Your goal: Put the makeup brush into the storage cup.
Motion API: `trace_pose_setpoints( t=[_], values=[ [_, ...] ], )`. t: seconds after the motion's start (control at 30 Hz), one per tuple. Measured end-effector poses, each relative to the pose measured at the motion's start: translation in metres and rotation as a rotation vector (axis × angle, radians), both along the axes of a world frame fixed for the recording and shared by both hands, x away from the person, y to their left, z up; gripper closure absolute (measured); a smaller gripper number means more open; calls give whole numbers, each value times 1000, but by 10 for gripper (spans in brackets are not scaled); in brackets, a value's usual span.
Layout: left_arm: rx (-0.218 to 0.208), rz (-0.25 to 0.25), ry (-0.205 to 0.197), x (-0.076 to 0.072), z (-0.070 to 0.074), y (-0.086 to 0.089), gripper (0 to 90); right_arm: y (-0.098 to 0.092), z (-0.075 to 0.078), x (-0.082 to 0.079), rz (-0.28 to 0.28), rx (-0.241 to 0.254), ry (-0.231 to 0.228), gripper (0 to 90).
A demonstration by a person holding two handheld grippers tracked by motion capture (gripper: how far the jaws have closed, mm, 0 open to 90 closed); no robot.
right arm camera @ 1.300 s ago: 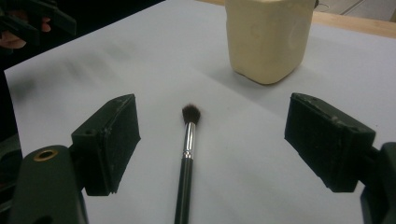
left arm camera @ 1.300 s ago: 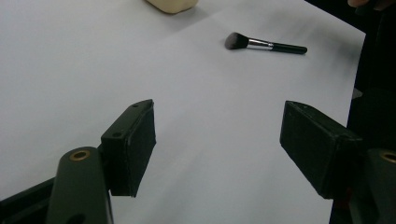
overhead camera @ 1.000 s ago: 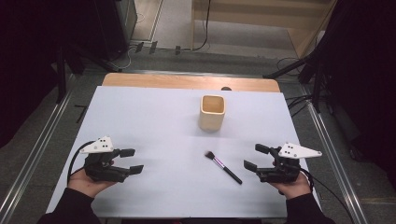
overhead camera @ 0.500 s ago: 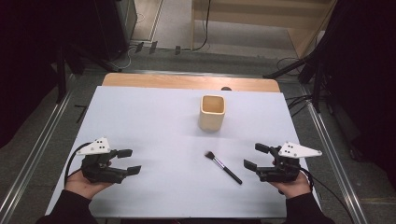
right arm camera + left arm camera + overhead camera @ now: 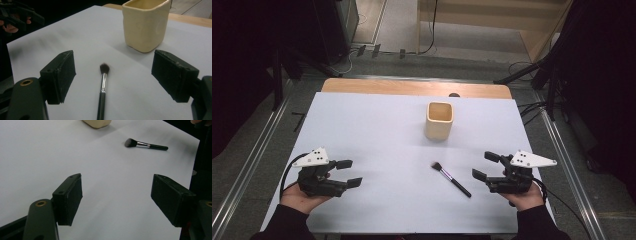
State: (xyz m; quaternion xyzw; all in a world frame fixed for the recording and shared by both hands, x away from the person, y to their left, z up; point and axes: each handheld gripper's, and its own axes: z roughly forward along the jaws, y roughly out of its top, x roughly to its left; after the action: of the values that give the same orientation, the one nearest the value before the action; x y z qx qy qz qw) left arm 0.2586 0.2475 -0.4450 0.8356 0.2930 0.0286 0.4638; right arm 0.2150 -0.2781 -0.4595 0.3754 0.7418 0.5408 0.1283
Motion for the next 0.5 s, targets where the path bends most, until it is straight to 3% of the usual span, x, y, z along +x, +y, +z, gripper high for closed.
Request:
trace_pose_setpoints(
  t=[0.5],
  values=[
    [4, 0, 5, 1, 0, -1, 256, 12, 2, 5, 15, 0, -10, 206]
  ],
)
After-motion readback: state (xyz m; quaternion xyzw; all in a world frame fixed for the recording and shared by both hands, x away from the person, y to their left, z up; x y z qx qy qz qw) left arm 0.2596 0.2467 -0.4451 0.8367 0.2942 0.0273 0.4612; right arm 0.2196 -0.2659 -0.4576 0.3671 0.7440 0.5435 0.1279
